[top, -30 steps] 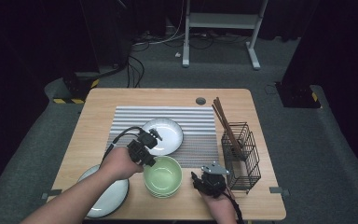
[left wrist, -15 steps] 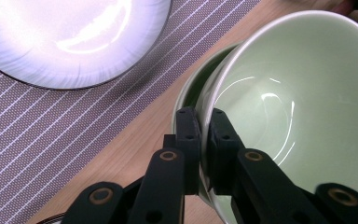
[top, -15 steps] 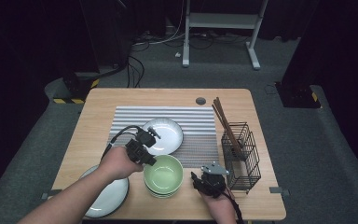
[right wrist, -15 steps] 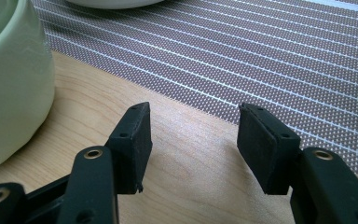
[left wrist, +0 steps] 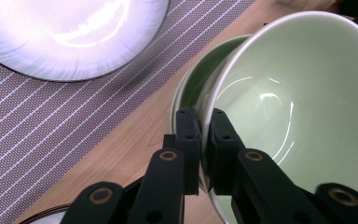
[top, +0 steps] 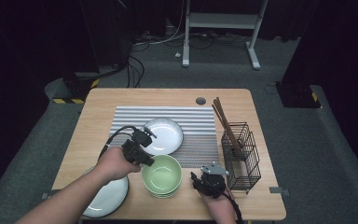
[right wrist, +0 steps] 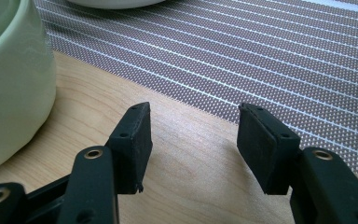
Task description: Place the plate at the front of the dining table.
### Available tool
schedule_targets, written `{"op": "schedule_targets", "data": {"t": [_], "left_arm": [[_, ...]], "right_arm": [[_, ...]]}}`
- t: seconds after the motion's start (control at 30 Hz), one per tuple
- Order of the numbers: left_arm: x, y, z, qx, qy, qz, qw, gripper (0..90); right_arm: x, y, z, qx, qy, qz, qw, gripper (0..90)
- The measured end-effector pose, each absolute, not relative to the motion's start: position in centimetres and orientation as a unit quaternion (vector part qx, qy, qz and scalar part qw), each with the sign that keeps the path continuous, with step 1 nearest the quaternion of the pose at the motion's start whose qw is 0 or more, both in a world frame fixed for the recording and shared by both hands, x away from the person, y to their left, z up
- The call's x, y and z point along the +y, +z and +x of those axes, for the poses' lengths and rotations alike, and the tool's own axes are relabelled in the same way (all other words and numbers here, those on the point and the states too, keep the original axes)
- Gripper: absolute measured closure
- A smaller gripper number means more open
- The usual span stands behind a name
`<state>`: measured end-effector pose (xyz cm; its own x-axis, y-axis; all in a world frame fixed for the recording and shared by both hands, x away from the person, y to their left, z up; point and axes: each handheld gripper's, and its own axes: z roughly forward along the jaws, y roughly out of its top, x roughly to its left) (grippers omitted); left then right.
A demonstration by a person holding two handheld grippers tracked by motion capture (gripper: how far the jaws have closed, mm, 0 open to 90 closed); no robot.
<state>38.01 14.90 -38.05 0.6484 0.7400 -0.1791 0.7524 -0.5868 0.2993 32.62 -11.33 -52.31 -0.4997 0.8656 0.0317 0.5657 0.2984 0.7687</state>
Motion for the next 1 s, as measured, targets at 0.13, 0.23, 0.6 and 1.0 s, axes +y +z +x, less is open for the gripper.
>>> {"op": "schedule_targets", "data": {"t": [0.13,0.23,0.6,1.0], "left_arm": [[15.4,-37.6,38.1,0.426,-0.020,0.884,0.191,84.9],[15.6,-37.1,38.1,0.426,-0.021,0.883,0.196,84.9],[16.4,-36.2,38.0,0.430,-0.028,0.877,0.213,84.8],[17.4,-35.3,38.4,0.438,-0.021,0.868,0.232,84.8]], "right_arm": [[-11.3,-52.3,32.6,0.780,0.376,0.459,0.201,45.3],[-11.3,-52.3,32.6,0.778,0.377,0.463,0.197,45.7],[-11.2,-52.3,32.6,0.782,0.373,0.455,0.206,45.7],[-11.0,-52.3,32.5,0.783,0.374,0.452,0.207,45.9]]}}
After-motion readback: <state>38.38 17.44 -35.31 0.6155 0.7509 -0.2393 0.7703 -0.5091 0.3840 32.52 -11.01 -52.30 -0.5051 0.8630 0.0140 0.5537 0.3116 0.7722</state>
